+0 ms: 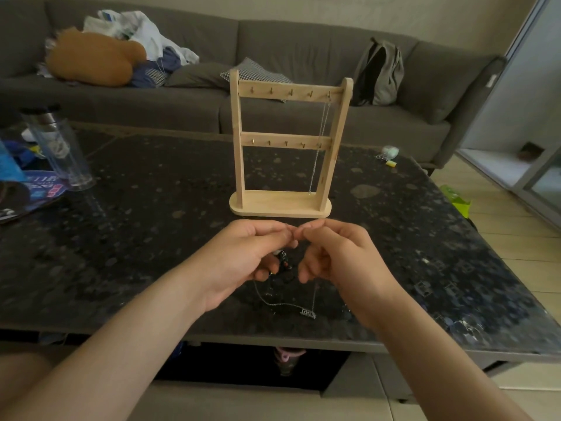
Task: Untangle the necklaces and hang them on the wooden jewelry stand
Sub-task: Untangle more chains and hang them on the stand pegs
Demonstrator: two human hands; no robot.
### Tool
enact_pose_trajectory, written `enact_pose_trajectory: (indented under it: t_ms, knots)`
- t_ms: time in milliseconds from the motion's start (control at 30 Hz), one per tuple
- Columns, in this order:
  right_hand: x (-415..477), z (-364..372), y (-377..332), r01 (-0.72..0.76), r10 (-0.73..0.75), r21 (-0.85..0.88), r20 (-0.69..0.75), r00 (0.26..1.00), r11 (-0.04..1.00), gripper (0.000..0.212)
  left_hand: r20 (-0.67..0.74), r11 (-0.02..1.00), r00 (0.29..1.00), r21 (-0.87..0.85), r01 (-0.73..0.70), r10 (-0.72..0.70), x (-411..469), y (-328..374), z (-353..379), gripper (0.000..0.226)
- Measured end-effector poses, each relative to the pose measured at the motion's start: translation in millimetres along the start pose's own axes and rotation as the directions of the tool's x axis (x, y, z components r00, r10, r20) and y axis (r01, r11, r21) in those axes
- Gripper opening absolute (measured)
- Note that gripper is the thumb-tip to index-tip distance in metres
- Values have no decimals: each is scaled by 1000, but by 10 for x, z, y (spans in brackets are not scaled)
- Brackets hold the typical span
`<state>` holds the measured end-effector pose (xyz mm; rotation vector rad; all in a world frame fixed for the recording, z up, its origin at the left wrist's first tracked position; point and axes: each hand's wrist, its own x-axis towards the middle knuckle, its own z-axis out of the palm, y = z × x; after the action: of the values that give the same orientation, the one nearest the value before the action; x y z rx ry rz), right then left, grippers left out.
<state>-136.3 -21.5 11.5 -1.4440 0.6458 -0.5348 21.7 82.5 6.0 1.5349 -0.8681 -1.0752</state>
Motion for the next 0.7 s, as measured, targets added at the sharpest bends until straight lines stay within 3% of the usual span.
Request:
enact_pose_trajectory:
  t_ms: [100, 433, 700]
  knots:
    - [8, 1, 6, -13, 13, 62, 3, 1000, 998, 23, 8, 999, 1000, 41, -15, 15, 0, -25, 4, 23]
    - [26, -13, 23, -26, 26, 30, -8, 1000, 999, 23, -28, 992, 993, 62, -108, 110, 6, -53, 23, 22]
    - [-3, -25, -18, -51, 52, -47, 18, 998, 998, 23, -22, 997, 997, 29, -75, 76, 34, -77, 11, 17]
